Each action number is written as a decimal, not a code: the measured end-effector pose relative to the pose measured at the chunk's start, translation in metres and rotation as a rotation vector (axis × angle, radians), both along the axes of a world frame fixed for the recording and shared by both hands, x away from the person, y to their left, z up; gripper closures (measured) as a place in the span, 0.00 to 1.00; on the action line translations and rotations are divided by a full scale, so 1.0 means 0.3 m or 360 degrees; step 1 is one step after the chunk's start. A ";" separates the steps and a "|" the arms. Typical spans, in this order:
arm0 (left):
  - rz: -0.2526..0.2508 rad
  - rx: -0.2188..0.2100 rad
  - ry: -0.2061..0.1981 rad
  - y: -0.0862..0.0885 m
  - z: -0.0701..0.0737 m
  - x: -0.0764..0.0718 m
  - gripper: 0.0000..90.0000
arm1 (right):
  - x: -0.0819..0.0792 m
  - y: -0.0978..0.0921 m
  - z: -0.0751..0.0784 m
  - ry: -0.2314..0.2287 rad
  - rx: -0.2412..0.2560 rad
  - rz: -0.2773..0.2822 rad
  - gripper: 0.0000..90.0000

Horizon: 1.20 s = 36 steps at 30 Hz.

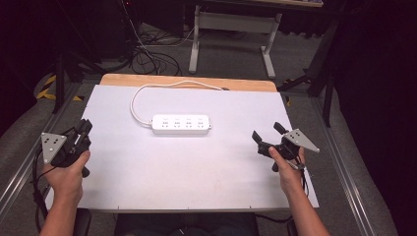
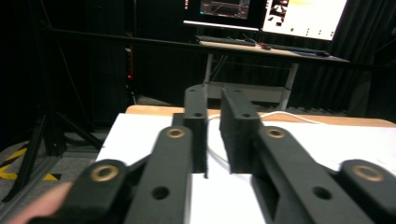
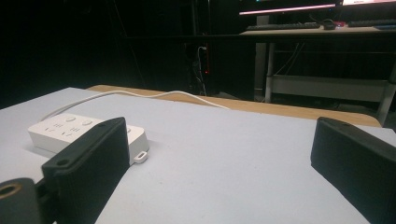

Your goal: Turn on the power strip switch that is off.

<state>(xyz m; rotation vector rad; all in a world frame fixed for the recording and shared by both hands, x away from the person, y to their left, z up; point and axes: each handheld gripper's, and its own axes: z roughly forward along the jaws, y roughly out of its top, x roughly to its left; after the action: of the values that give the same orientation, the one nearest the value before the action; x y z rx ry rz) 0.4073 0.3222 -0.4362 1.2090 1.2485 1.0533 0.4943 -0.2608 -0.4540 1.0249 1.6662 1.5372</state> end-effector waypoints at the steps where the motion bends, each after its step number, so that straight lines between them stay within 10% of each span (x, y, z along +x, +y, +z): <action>1: 0.0001 -0.0001 -0.0003 0.002 0.001 0.002 0.96 | 0.000 0.001 0.000 0.0000 0.0000 0.0000 0.05; 21: -0.0061 -0.0102 -0.0090 0.015 0.061 0.023 1.00 | -0.006 0.001 0.002 -0.0002 0.0008 -0.0011 0.05; 36: -0.0227 0.0045 -0.0051 -0.052 0.167 0.069 1.00 | -0.014 0.004 0.003 0.0007 0.0027 -0.0020 0.05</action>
<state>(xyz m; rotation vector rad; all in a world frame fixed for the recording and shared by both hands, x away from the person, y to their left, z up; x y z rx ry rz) 0.4281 0.3065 -0.3861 1.2788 1.1090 0.9846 0.4903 -0.2595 -0.4532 1.0462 1.6496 1.5442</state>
